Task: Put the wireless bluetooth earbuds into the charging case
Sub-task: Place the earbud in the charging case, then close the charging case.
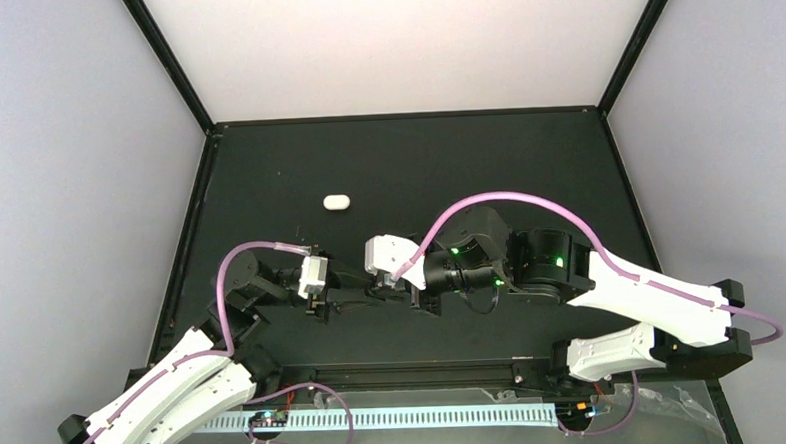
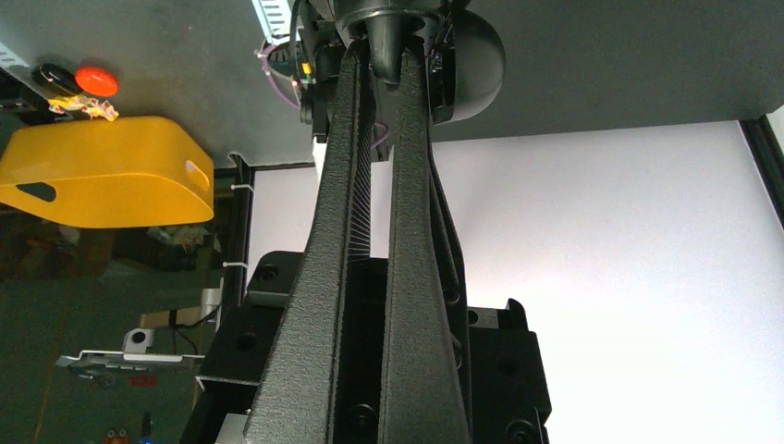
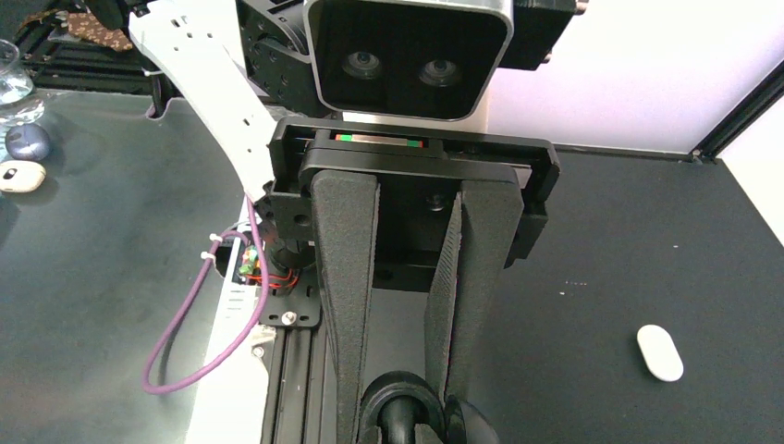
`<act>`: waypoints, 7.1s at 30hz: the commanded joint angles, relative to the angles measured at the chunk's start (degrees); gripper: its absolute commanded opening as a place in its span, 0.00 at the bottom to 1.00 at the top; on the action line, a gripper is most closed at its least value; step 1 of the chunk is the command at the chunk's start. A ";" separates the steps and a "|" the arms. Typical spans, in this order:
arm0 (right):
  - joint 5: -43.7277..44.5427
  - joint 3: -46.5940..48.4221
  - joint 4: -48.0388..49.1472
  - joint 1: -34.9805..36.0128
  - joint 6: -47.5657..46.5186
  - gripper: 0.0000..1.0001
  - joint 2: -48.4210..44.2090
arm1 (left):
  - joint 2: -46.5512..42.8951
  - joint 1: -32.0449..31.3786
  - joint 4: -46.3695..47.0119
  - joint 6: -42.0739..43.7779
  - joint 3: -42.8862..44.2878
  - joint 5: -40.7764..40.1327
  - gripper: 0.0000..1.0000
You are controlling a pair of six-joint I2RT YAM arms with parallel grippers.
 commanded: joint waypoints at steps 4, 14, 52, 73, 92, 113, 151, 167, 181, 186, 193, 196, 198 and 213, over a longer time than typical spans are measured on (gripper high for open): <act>0.97 0.84 -1.22 0.59 0.13 0.10 -0.57 | 0.06 -0.41 2.07 0.93 1.92 0.69 0.02; 1.56 0.91 -1.20 0.65 0.15 0.12 -1.07 | 0.33 -0.39 2.13 0.93 1.92 0.65 0.02; 5.98 0.82 -0.01 0.64 0.45 0.27 -3.85 | 0.50 -0.35 2.23 0.86 1.92 0.77 0.02; 7.08 -6.11 6.04 0.63 3.47 0.49 -8.29 | -0.08 -0.35 1.80 0.97 1.92 0.02 0.02; 9.58 -12.55 10.92 0.57 7.59 0.57 -9.75 | -1.74 -0.39 1.80 0.48 1.66 -1.10 0.02; 16.33 -12.87 12.26 0.51 7.88 0.55 -11.30 | -1.56 -0.34 1.80 0.68 1.57 -1.03 0.02; 16.10 -10.31 14.01 0.56 7.15 0.60 -8.35 | -1.49 -0.35 2.05 0.56 1.49 -1.10 0.01; 19.77 -14.24 18.47 -3.00 12.26 0.60 -14.08 | -1.91 -0.36 1.98 0.72 1.48 -1.03 0.02; 21.09 -14.18 14.87 -5.79 13.82 0.58 -10.00 | -2.51 -0.39 1.98 0.48 1.46 -0.76 0.01; 17.20 -14.40 14.96 -5.77 13.06 0.58 -10.35 | -2.37 -0.34 2.06 0.57 1.48 -0.97 0.02; 10.12 -14.54 14.96 -5.77 12.11 0.58 -10.17 | -2.32 -0.35 1.97 0.75 1.39 -1.25 0.02; 9.61 -14.45 14.79 -5.81 12.01 0.58 -10.17 | -2.23 -0.37 1.94 0.75 1.39 -1.25 0.02; 9.63 -14.45 14.78 -5.77 11.98 0.58 -10.21 | -2.22 -0.34 1.92 0.83 1.39 -1.34 0.02; 10.07 -18.87 22.19 -5.79 12.71 0.60 -17.33 | -2.07 -0.35 1.48 1.48 1.34 -2.82 0.01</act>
